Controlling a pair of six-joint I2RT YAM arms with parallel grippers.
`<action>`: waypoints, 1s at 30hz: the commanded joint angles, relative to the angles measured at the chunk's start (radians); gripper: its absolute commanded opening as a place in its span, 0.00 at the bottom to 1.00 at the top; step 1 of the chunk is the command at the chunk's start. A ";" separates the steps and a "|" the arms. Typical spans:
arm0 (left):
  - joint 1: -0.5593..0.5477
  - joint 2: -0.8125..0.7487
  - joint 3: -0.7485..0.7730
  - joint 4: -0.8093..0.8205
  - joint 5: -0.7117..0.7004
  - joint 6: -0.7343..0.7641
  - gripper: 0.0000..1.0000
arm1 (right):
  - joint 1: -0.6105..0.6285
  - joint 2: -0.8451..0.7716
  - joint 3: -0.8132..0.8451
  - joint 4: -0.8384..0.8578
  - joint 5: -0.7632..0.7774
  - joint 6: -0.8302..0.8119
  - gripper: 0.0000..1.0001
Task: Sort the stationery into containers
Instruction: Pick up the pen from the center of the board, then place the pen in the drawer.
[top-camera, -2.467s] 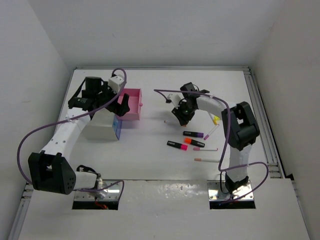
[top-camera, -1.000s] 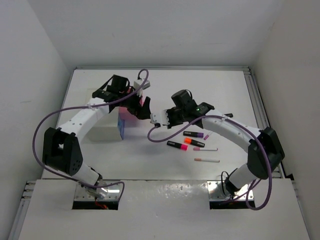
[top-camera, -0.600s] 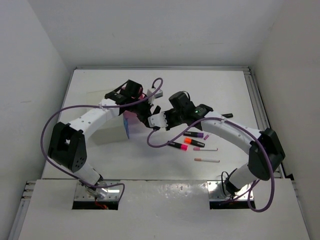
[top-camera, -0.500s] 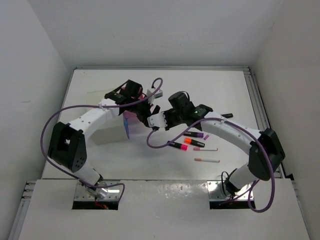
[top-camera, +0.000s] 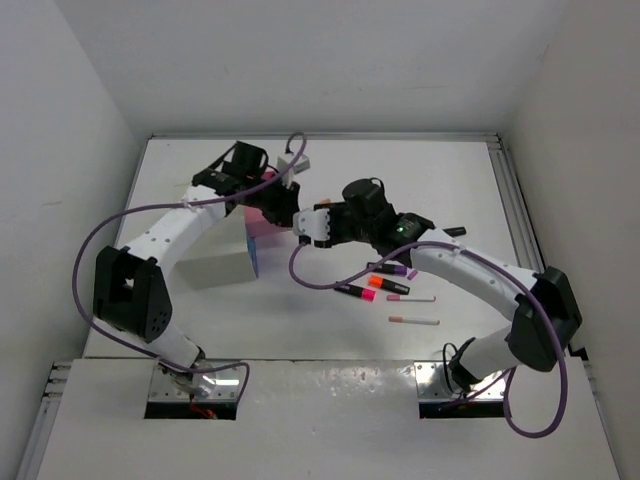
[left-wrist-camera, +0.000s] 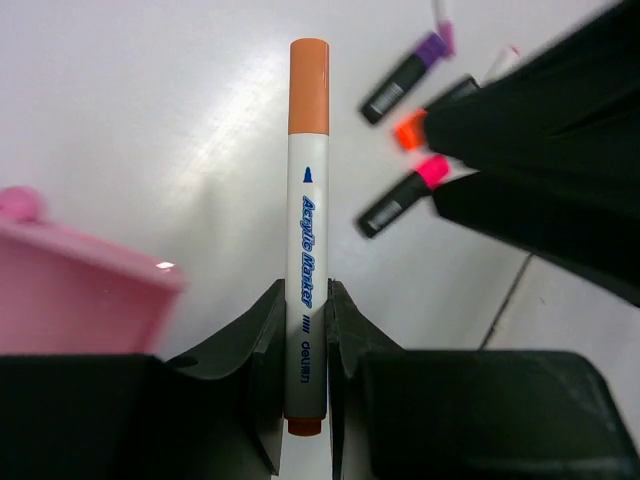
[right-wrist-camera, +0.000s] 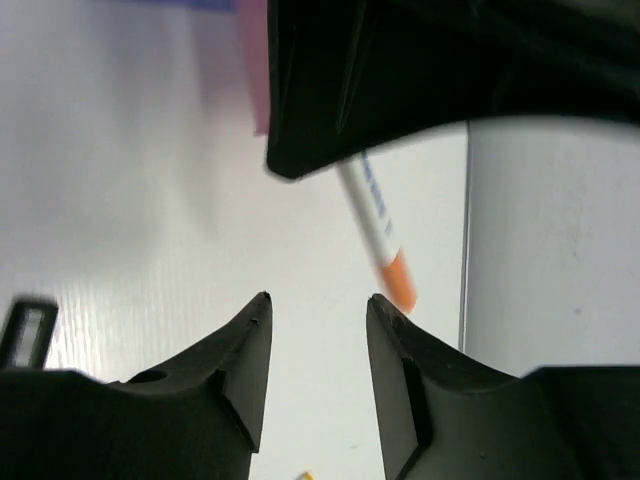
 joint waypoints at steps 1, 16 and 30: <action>0.092 -0.033 0.068 0.044 -0.034 -0.070 0.00 | -0.035 -0.065 0.010 0.170 0.036 0.250 0.42; 0.158 0.052 0.117 0.024 -0.494 -0.252 0.00 | -0.202 0.016 0.126 -0.003 -0.052 0.715 0.38; 0.153 0.065 0.142 0.019 -0.490 -0.229 0.69 | -0.208 0.077 0.169 -0.036 -0.128 0.799 0.38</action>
